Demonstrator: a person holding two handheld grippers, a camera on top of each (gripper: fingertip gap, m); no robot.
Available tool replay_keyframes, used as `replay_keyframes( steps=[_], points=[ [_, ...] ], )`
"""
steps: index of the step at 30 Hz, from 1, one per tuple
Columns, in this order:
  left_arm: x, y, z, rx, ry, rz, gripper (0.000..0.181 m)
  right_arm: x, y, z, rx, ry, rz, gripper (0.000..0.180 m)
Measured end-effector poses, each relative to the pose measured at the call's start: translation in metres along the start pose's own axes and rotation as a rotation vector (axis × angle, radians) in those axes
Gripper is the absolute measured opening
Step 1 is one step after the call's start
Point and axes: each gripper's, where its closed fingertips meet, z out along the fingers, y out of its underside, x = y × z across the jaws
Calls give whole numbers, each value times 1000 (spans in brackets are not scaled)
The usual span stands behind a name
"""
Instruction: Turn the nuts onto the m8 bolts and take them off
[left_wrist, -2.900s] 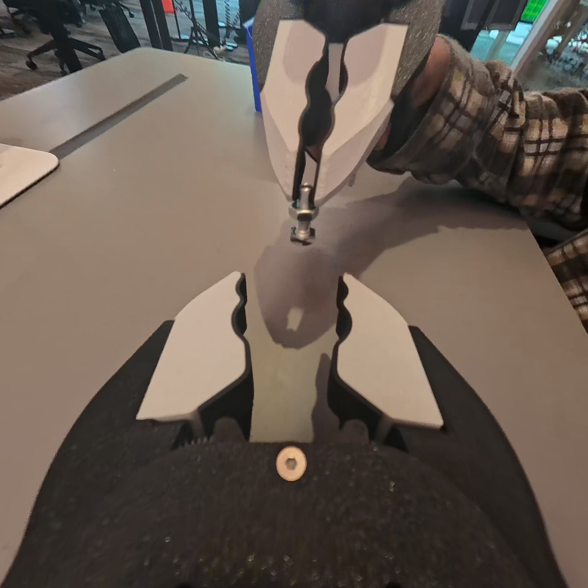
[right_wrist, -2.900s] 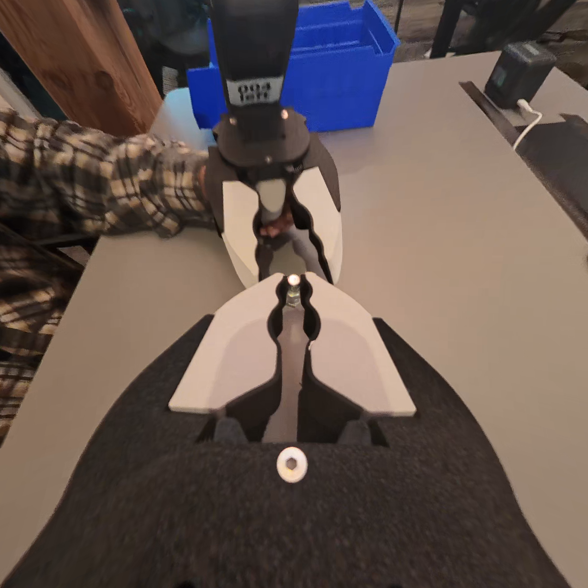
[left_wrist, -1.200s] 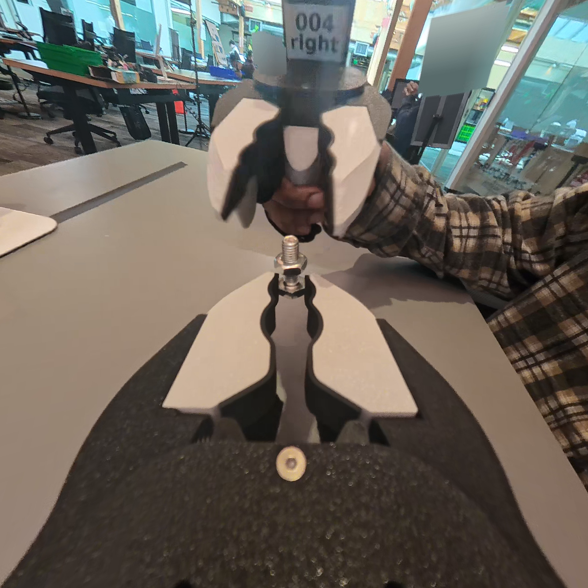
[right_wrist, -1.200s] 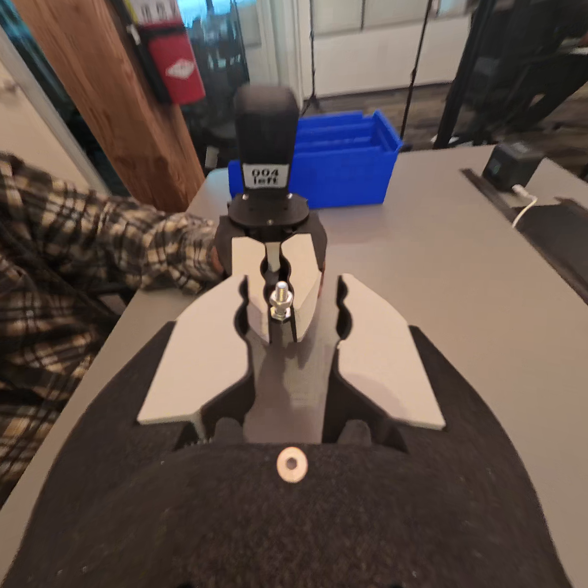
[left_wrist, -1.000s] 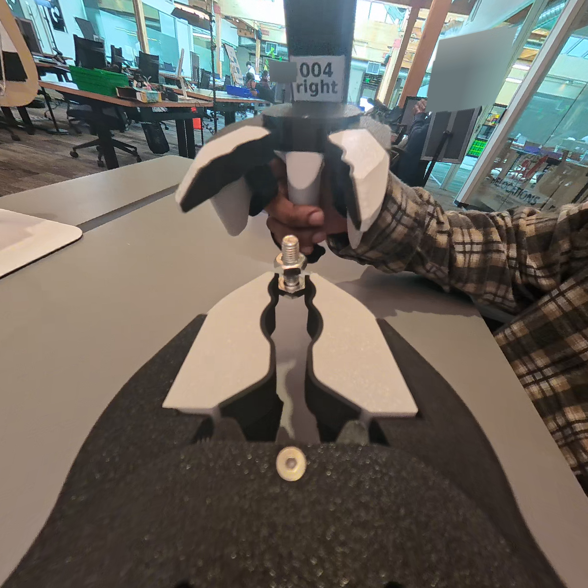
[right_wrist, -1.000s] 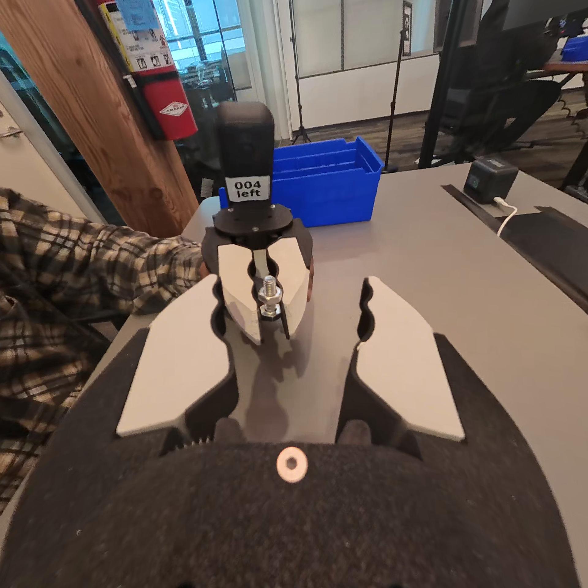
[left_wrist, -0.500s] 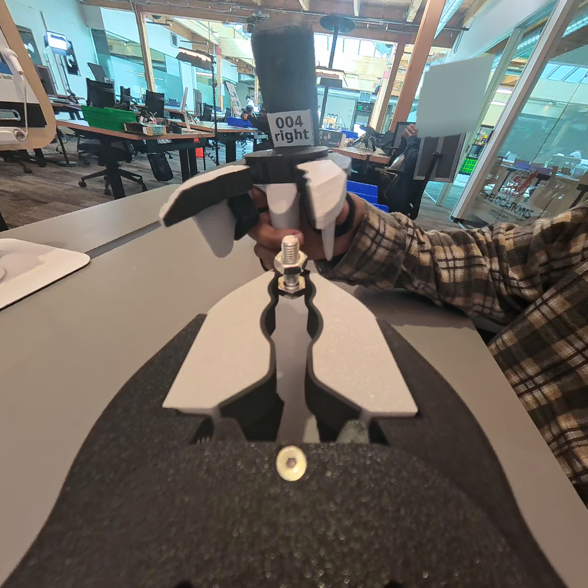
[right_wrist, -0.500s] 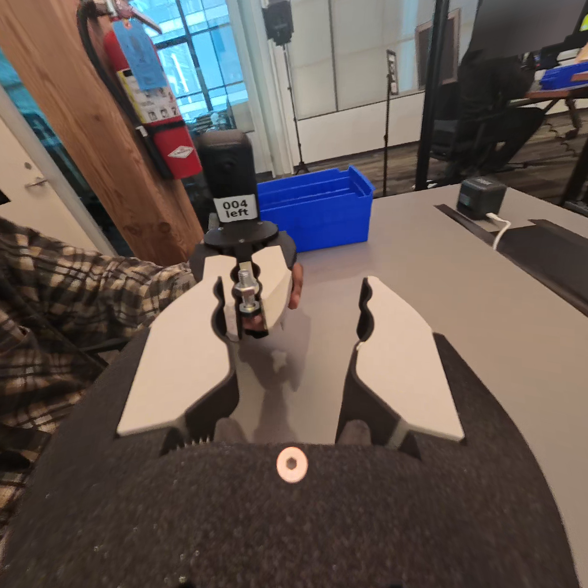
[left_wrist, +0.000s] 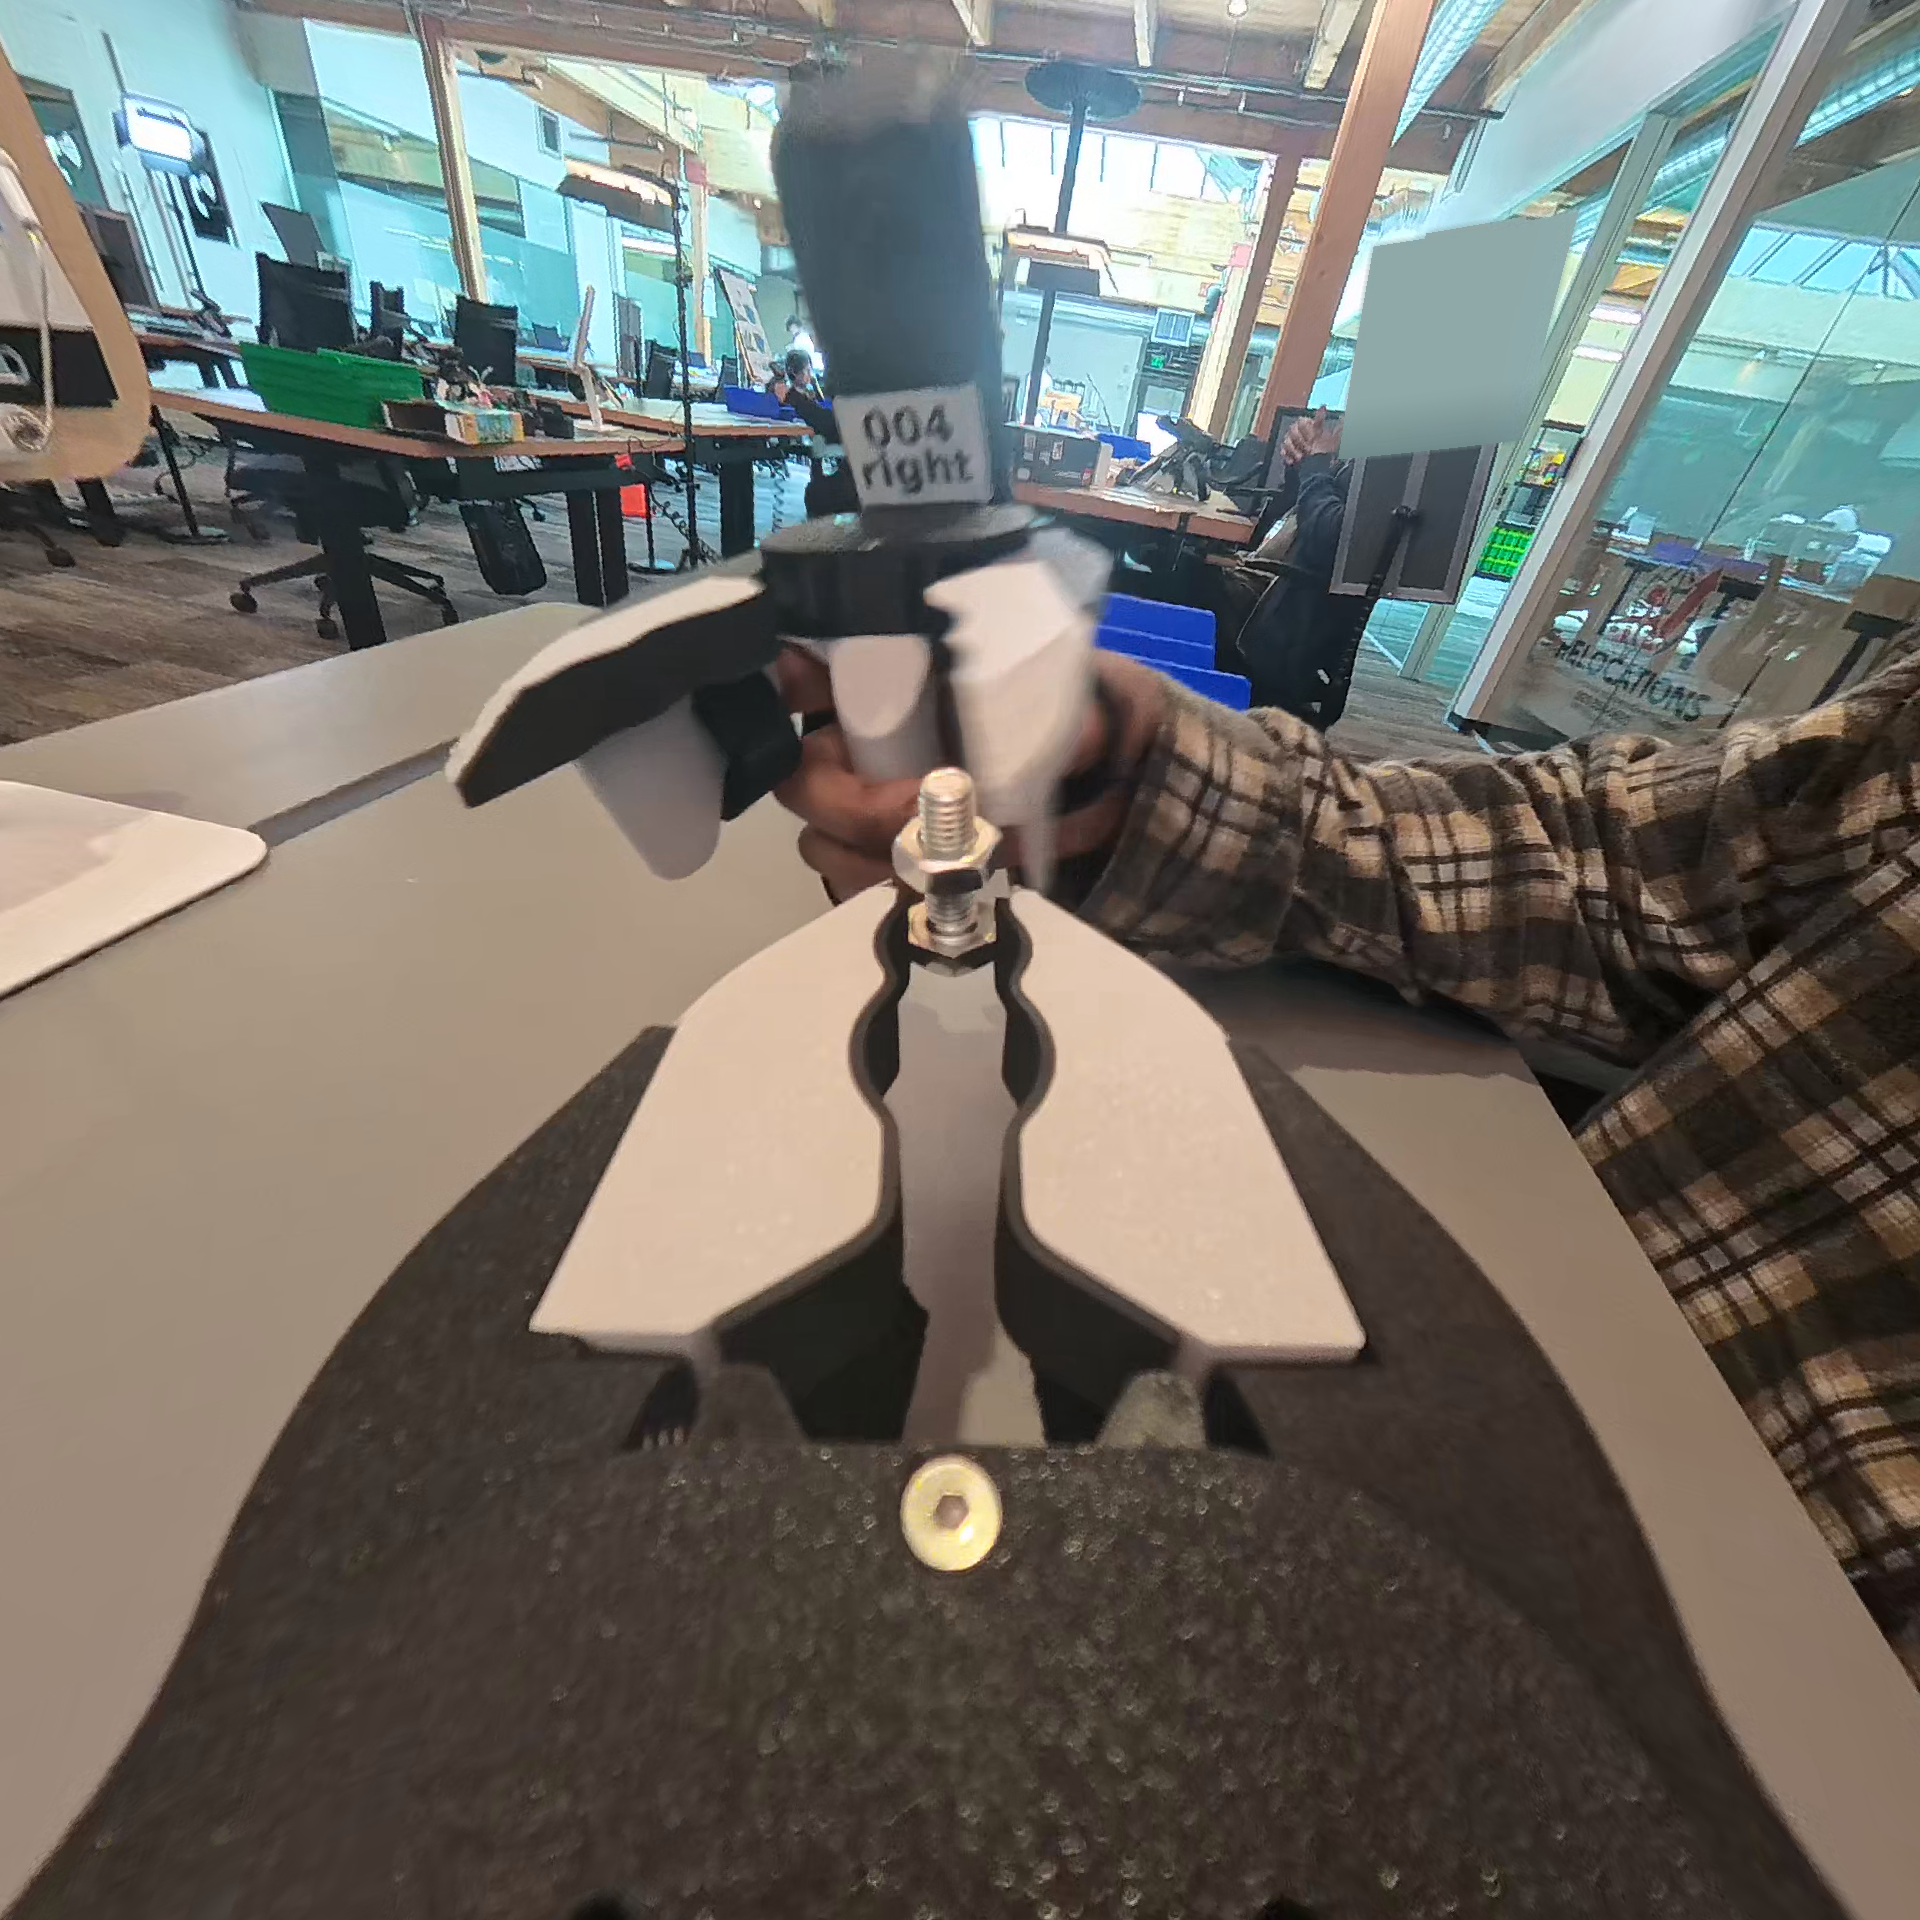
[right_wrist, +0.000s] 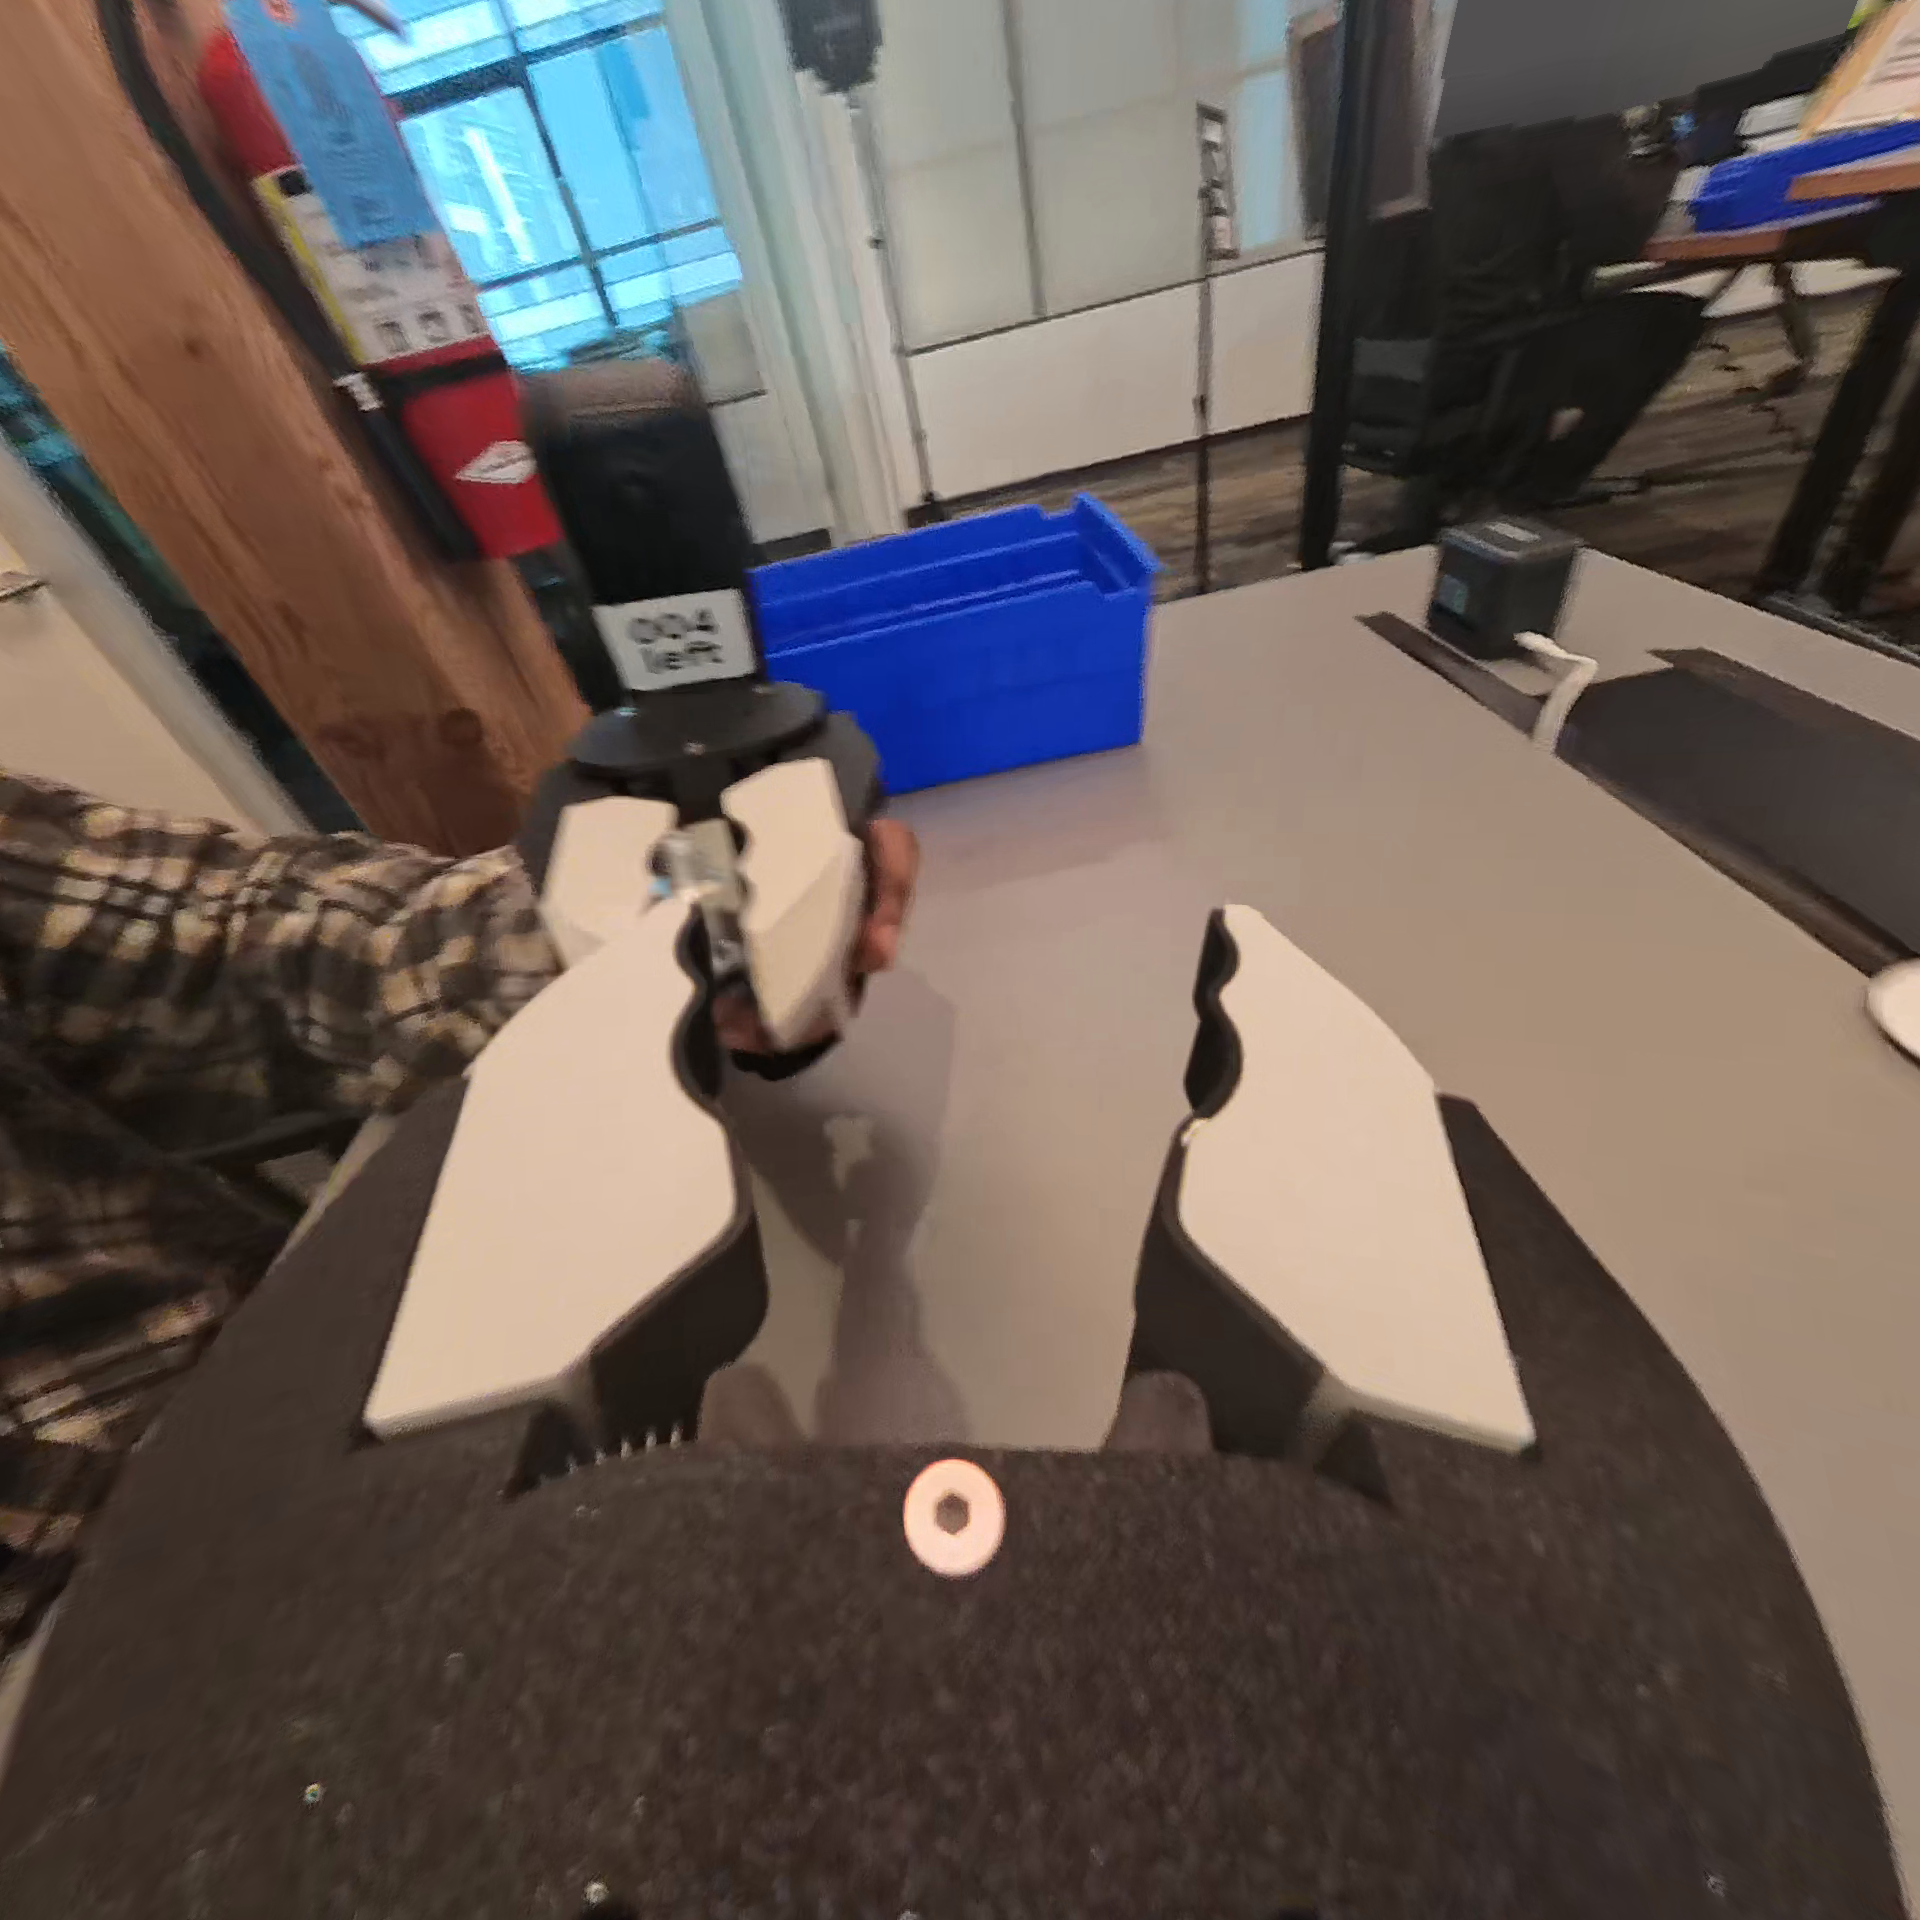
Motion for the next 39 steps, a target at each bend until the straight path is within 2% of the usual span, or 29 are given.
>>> replay_keyframes(
  steps=[2, 4, 8, 9, 12, 17, 19, 21, 23, 28, 30, 32, 33, 36, 39],
  points=[
    [0, -2, -1, 7, 1, 1, 14, 12, -4, -11, 38, 42, 34, 88],
    [0, 0, 0, 1, 1, -4, 15, 1, -12, -10, 71, -9, 39, 88],
    [1, 3, 2, -14, 3, -1, 15, -13, 1, 8, -38, -28, -44, 92],
    [0, 3, 2, -20, -9, 4, 15, -8, 2, 7, -39, -10, -39, 96],
    [-2, -1, -1, -5, -10, 2, 14, 7, -2, -7, 1, 44, 5, 89],
    [-1, 3, 2, -22, -10, 10, 15, -18, -5, 7, -17, -39, -39, 91],
    [0, 2, 2, -23, -13, 14, 14, -11, 2, 8, -45, -14, -44, 94],
    [-2, 1, 0, -20, -20, 19, 15, 6, 2, -3, -23, 42, -7, 87],
    [-2, -1, 0, -12, -13, 9, 14, 15, -3, -13, 16, 74, 3, 89],
    [-1, 6, 4, -43, -6, 2, 15, -18, -3, 9, -13, -45, -60, 92],
    [-1, 6, 4, -47, -11, 9, 15, -8, 3, 8, -48, 1, -83, 96],
    [-2, 5, 2, -42, -16, 10, 15, 5, 0, -4, -18, 41, -44, 88],
    [-2, 3, 2, -35, -10, 4, 14, 9, -3, -10, 11, 52, -28, 90],
    [-2, 6, 4, -47, -10, 3, 15, -6, -10, -6, 45, -13, -33, 90],
    [0, 9, 6, -55, -4, 2, 15, -18, -5, 7, -3, -43, -84, 92]
  ],
)
